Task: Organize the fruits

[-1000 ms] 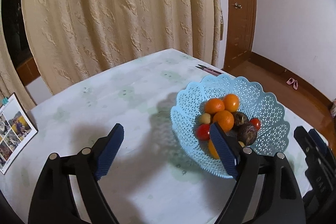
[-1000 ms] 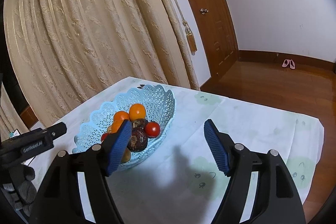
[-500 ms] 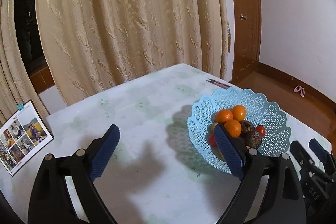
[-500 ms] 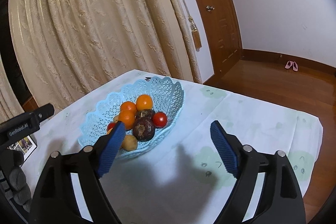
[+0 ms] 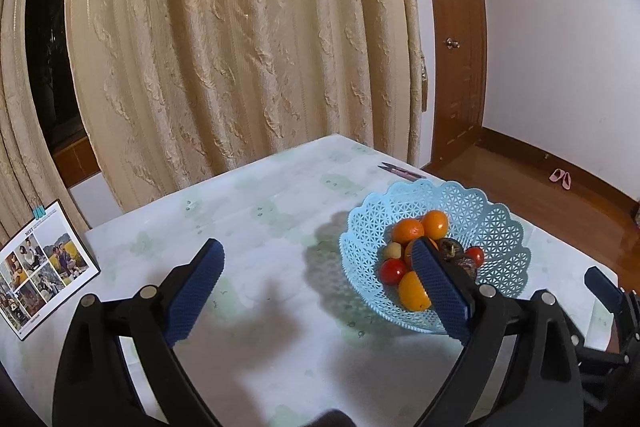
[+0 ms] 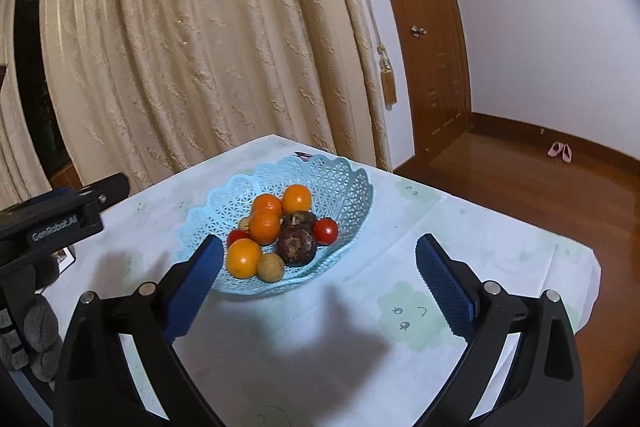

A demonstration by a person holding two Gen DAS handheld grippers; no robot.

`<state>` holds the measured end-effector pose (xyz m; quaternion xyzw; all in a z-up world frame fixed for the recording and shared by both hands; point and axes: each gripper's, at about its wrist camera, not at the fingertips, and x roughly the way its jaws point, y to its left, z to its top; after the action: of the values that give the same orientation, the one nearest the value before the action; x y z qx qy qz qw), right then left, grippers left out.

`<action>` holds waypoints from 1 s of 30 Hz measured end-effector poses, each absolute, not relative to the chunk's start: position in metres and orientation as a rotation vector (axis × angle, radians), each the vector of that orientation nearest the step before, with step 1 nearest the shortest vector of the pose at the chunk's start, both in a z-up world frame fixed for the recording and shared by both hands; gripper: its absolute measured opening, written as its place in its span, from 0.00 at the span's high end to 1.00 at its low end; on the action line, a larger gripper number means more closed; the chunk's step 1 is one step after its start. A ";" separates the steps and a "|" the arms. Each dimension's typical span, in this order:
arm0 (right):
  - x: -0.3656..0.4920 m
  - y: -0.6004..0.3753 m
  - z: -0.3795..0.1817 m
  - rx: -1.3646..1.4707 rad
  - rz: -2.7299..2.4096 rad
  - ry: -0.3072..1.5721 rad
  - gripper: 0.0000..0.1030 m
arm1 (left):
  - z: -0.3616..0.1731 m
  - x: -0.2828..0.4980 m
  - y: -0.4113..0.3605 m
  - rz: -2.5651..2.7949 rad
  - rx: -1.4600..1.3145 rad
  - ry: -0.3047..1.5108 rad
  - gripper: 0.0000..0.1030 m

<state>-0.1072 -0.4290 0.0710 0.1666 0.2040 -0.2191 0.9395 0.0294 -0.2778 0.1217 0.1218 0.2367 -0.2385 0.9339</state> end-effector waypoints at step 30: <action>-0.106 -0.409 0.079 0.158 -0.464 0.391 0.03 | 0.111 0.020 -0.289 -0.474 0.316 0.441 0.05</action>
<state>-0.1065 -0.4086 0.0790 0.0779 0.1925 -0.2282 0.9512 0.0200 -0.2887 0.1114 0.1544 0.2156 -0.2321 0.9358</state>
